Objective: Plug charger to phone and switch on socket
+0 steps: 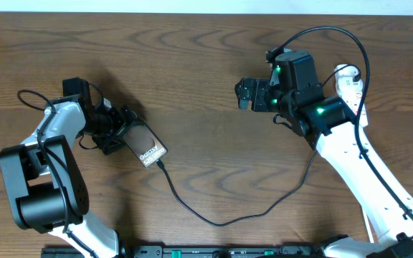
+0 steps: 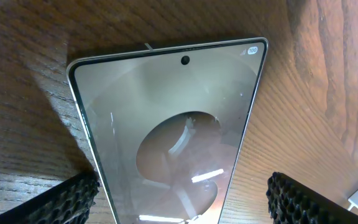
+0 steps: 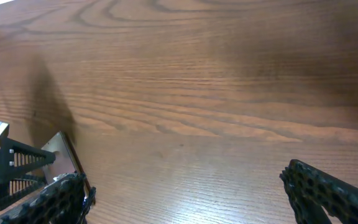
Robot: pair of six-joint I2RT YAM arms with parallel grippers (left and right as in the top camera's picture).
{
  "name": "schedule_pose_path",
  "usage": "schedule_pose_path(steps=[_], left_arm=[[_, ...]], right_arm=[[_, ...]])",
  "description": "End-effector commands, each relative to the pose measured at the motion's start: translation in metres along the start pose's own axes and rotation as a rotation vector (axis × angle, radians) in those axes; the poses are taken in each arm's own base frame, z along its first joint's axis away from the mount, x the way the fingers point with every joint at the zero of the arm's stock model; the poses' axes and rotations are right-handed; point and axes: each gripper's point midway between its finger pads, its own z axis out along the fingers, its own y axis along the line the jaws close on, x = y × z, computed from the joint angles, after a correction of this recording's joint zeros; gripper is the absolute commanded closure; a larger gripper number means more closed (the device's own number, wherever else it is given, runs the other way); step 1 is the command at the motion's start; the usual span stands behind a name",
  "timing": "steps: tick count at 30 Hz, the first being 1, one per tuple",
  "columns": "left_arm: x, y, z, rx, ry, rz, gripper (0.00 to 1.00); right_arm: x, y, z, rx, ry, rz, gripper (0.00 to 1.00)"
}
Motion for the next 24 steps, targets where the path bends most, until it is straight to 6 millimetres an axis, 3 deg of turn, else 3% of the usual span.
schedule_pose_path(steps=[1, 5, 15, 20, 24], left_arm=[[0.030, 0.108, 0.032, -0.413, 0.088, -0.092, 0.08], [0.028, 0.109, 0.022, -0.445, 0.060, -0.082, 0.08], [0.024, 0.088, -0.009, -0.404, -0.025, -0.057, 0.09], [0.023, 0.065, -0.034, -0.325, -0.099, -0.027, 0.08], [0.024, 0.033, -0.059, -0.199, -0.176, 0.017, 0.08]], right_arm=[[-0.001, 0.001, -0.001, 0.006, -0.006, -0.019, 0.01], [-0.001, 0.001, -0.001, 0.007, -0.006, -0.019, 0.01], [-0.002, 0.001, -0.001, 0.009, -0.008, -0.019, 0.01], [-0.002, 0.001, -0.001, 0.009, -0.008, -0.019, 0.01], [-0.002, 0.001, -0.001, 0.009, -0.008, -0.019, 0.01]])
